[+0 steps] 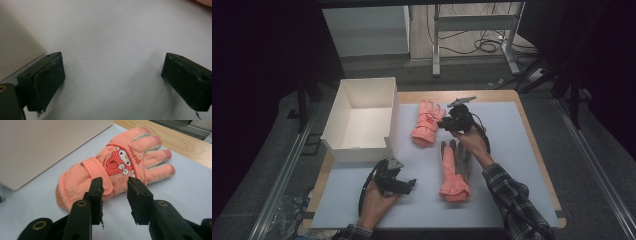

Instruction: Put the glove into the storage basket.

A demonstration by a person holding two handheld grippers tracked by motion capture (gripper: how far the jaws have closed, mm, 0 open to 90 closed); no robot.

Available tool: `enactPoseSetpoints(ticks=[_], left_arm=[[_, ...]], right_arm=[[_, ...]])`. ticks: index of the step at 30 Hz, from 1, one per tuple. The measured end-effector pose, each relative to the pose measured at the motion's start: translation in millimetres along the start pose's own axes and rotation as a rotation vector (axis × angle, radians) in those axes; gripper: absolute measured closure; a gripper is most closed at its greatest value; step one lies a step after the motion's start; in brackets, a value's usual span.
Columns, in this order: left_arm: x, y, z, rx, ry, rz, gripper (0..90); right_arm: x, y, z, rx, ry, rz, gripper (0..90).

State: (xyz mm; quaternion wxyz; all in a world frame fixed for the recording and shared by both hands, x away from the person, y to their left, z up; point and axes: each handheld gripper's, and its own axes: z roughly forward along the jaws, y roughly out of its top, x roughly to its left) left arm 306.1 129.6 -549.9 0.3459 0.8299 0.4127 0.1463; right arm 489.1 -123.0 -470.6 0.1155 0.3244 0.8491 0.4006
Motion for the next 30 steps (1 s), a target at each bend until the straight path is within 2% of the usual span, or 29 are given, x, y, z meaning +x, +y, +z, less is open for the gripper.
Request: enactPoseSetpoints(ticks=[5, 9, 13, 21, 24, 30], left_arm=[[-0.2, 0.1, -0.1, 0.000, 0.000, -0.002, 4.7], [0.0, 0.0, -0.1, 0.001, 0.000, 0.000, 4.7], [-0.1, 0.1, 0.0, 0.000, 0.000, -0.001, 4.7], [-0.1, 0.0, 0.0, -0.001, -0.001, -0.001, 4.7], [-0.1, 0.1, 0.0, -0.001, 0.000, -0.001, 4.7], [-0.2, 0.1, 0.0, -0.001, 0.000, -0.001, 4.7]], right_arm=[[-0.9, 9.6, 17.0, 0.008, -0.002, 0.000, 65.6], [-0.8, 18.4, 32.1, 0.010, -0.024, -0.003, 54.3], [-2.5, 26.2, 45.1, 0.017, -0.040, 0.000, 50.7], [-5.2, 29.7, 71.0, 0.080, -0.076, -0.012, 47.4], [-6.3, 27.2, 80.9, 0.126, -0.083, -0.007, 50.6], [-8.3, 24.7, 86.2, 0.147, -0.060, 0.031, 71.5]])
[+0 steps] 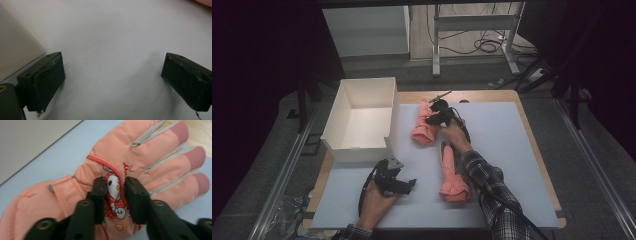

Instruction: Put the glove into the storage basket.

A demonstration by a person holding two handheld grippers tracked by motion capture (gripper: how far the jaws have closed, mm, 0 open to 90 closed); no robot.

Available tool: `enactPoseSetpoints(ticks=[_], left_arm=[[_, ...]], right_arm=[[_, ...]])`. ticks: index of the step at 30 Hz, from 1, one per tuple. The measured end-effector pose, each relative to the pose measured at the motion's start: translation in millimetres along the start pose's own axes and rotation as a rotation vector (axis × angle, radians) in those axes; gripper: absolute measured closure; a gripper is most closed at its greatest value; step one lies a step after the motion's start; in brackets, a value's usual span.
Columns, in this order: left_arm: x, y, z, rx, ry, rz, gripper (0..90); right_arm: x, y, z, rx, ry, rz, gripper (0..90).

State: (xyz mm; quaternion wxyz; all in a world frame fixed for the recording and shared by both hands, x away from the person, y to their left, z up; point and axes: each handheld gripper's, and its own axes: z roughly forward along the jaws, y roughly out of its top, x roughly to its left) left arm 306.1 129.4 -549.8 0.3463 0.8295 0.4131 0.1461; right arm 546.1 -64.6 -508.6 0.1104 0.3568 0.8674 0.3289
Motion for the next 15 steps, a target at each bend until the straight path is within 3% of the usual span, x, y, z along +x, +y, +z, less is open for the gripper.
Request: enactPoseSetpoints(ticks=[4, 9, 15], left_arm=[[0.0, 0.0, 0.0, 0.000, 0.000, 0.000, 4.7], [0.1, -0.1, 0.0, 0.000, 0.000, 0.000, 4.7], [0.0, -0.1, 0.0, 0.000, 0.000, 0.000, 4.7]], right_arm=[[3.5, 0.7, -2.7, 0.007, -0.027, -0.011, 83.4], [7.3, 1.7, -10.3, -0.007, -0.045, -0.024, 86.2], [7.2, 3.6, -26.9, -0.042, -0.011, -0.001, 86.4]])
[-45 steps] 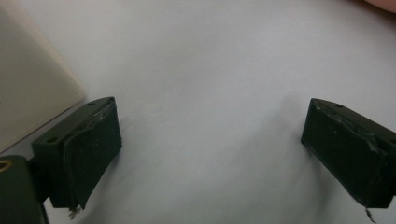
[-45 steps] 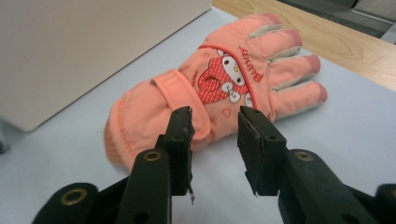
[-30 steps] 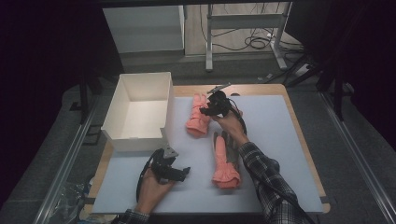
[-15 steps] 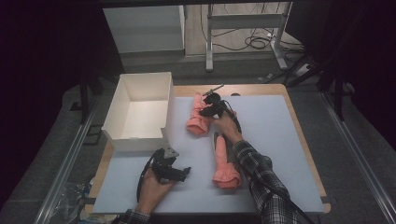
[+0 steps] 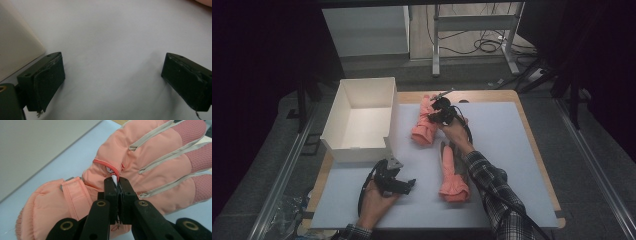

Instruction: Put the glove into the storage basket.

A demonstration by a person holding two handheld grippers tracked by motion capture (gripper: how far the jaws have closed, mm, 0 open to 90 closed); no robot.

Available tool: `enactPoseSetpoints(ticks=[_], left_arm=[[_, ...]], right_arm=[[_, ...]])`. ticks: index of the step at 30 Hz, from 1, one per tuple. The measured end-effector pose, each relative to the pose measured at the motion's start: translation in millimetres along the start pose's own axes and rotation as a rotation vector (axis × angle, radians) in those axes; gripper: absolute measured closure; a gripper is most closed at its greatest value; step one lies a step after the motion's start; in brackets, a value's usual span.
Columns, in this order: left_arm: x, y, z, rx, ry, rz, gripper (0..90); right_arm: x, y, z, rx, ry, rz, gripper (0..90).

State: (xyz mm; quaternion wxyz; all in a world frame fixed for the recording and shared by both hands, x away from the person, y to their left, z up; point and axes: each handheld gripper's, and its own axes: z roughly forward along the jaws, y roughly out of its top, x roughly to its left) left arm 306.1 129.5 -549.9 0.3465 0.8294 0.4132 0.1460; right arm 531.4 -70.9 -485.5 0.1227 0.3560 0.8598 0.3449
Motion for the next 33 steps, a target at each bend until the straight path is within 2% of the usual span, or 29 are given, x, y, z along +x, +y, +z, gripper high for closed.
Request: enactPoseSetpoints(ticks=[10, 16, 24, 33], left_arm=[[0.0, 0.0, -0.1, 0.001, 0.000, 0.001, 4.7], [0.1, -0.1, -0.1, 0.001, 0.001, 0.002, 4.7], [0.2, 0.0, -0.1, 0.001, 0.001, 0.003, 4.7], [0.2, 0.1, -0.2, 0.002, 0.002, 0.004, 4.7]], right_arm=[[10.9, 7.1, -39.6, -0.063, 0.073, -0.035, 86.3], [15.3, 6.9, -60.1, -0.069, 0.102, -0.057, 86.2], [18.2, -1.4, -91.2, -0.082, 0.144, -0.066, 86.1], [28.6, -19.7, -136.0, -0.085, 0.184, -0.110, 86.1]])
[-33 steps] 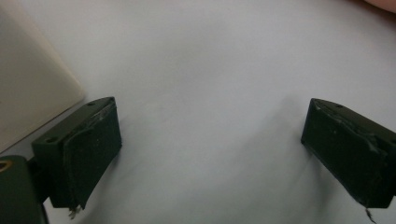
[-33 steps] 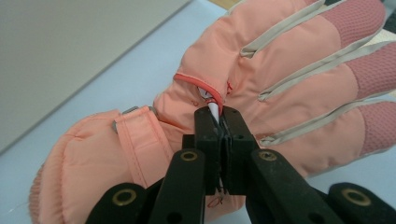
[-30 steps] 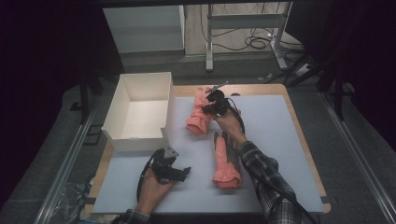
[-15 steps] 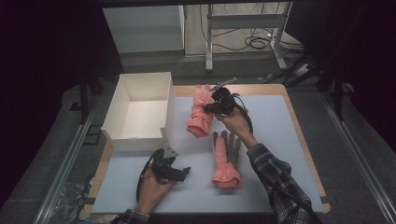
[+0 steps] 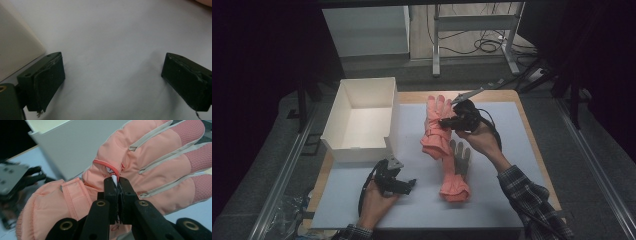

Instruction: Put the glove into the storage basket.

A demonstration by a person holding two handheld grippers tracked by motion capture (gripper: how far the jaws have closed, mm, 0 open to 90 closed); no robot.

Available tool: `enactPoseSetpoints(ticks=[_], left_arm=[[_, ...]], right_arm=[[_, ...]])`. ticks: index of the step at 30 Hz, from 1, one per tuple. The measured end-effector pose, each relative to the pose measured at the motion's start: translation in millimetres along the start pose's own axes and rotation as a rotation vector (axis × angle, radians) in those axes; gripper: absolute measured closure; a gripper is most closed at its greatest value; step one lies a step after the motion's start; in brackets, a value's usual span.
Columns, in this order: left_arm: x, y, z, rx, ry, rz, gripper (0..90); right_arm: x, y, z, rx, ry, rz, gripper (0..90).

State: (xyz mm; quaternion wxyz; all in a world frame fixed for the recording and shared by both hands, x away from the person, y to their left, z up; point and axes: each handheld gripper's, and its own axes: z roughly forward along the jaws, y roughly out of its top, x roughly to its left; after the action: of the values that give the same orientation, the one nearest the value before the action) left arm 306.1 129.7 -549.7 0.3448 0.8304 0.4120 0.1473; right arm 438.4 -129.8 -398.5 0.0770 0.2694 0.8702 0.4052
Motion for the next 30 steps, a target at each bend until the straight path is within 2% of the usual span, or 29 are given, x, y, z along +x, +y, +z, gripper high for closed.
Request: enactPoseSetpoints(ticks=[4, 7, 16, 20, 26, 30], left_arm=[[-0.1, 0.0, 0.1, -0.002, 0.001, -0.002, 4.7], [-0.1, 0.0, 0.1, -0.002, 0.001, -0.002, 4.7], [-0.2, 0.0, 0.1, -0.002, 0.000, -0.003, 4.7], [-0.1, 0.1, 0.1, -0.002, 0.000, -0.003, 4.7], [-0.1, 0.0, 0.2, -0.003, 0.000, -0.002, 4.7], [-0.2, 0.0, 0.2, -0.003, 0.000, -0.002, 4.7]], right_arm=[[7.1, -8.6, -15.1, 0.003, 0.008, -0.018, 86.1], [15.6, -26.9, -34.0, 0.011, 0.022, -0.030, 86.0], [25.4, -64.5, -56.6, 0.023, 0.049, -0.021, 85.9], [27.4, -79.2, -53.3, 0.039, 0.063, -0.015, 85.8], [29.0, -96.7, -36.5, 0.075, 0.080, -0.003, 85.6], [30.3, -103.9, -26.4, 0.092, 0.058, 0.001, 85.3]])
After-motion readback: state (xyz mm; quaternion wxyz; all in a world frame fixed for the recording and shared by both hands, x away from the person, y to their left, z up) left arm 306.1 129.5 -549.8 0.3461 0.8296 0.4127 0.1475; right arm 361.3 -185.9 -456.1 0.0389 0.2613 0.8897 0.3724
